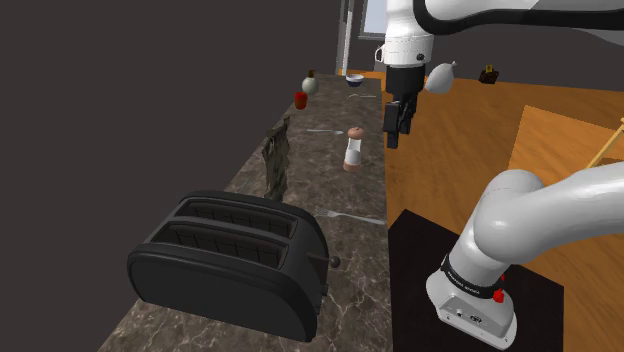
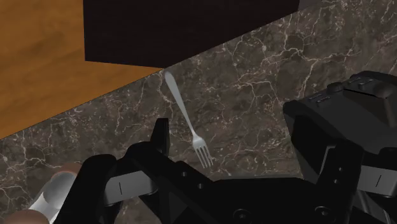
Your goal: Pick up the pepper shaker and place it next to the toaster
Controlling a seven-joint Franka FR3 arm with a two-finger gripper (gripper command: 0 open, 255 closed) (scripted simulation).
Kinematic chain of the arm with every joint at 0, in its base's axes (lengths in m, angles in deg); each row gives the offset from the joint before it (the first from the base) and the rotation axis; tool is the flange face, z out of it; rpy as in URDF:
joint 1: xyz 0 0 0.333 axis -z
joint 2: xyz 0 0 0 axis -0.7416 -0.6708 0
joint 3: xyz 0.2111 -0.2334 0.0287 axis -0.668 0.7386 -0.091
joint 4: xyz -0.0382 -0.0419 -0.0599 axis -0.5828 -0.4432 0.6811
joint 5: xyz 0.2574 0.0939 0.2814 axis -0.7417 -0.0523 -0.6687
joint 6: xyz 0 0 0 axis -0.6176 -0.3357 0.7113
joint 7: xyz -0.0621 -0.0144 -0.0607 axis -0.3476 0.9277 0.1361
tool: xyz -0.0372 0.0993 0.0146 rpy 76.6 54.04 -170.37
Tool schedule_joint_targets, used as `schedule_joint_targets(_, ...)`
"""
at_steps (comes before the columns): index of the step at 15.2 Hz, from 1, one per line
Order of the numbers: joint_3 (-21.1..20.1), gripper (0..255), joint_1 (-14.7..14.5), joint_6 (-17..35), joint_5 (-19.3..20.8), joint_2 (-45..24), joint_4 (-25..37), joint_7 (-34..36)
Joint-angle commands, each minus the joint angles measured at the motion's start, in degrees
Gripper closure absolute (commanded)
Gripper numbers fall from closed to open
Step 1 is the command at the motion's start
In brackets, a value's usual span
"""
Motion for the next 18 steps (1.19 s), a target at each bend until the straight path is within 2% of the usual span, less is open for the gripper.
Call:
schedule_joint_targets(1, 0.0, 0, 0.0, 0.0, 0.0, 0.0, 0.0, 0.0)
schedule_joint_targets(10, 10.22, 0, 2.85, 12.44, 4.87, -10.46, 0.67, -11.26)
schedule_joint_targets(18, 18.76, 0, 3.85, 22.04, 4.46, -24.11, 6.6, -21.66)
